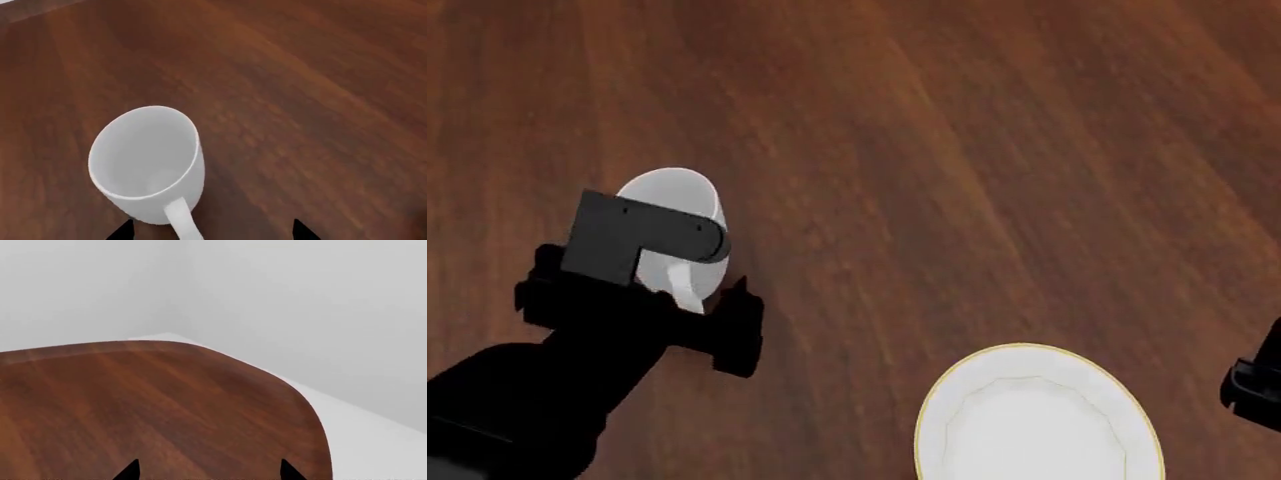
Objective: Put the white mug on the plate.
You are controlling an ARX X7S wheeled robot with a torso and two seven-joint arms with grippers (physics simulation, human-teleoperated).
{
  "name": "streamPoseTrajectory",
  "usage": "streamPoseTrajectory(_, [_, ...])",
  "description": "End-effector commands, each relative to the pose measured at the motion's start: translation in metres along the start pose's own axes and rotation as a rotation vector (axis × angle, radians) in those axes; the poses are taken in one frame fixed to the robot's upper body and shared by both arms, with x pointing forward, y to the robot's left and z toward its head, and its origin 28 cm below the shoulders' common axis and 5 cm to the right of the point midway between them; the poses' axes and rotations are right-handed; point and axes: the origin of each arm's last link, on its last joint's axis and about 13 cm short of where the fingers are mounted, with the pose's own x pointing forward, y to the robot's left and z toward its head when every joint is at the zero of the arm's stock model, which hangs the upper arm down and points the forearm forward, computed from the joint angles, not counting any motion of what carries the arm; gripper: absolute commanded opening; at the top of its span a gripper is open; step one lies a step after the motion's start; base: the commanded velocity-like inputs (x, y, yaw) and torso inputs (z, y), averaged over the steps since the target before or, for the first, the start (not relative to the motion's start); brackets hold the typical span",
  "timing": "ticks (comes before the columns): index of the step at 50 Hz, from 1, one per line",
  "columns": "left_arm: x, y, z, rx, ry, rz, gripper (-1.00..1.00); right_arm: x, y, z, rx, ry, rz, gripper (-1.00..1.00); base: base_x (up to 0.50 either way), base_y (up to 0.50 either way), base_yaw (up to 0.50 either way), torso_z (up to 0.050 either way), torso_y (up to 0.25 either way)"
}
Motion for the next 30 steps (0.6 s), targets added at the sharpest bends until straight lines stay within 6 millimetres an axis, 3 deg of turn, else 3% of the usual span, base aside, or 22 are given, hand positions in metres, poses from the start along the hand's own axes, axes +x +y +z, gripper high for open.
streamPoseTrajectory(1, [-0.004,-0.001,0.021,-0.017,0.1,0.057,1.0,0.001,0.001,-0.002,0.007,0.005,-0.001,1.0,0.0,0.0,0.0,0.0,0.0])
streamPoseTrajectory(10, [-0.002,0.006,0.035,-0.176,0.265,0.055,1.0,0.001,0.002,-0.003,0.013,0.009,0.006,1.0,0.0,0.0,0.0,0.0,0.0])
streamPoseTrajectory(30, [0.027,0.019,0.041,-0.356,0.364,0.049,1.0,0.001,0.001,-0.003,0.012,0.009,0.008,1.0,0.0,0.0,0.0,0.0,0.0])
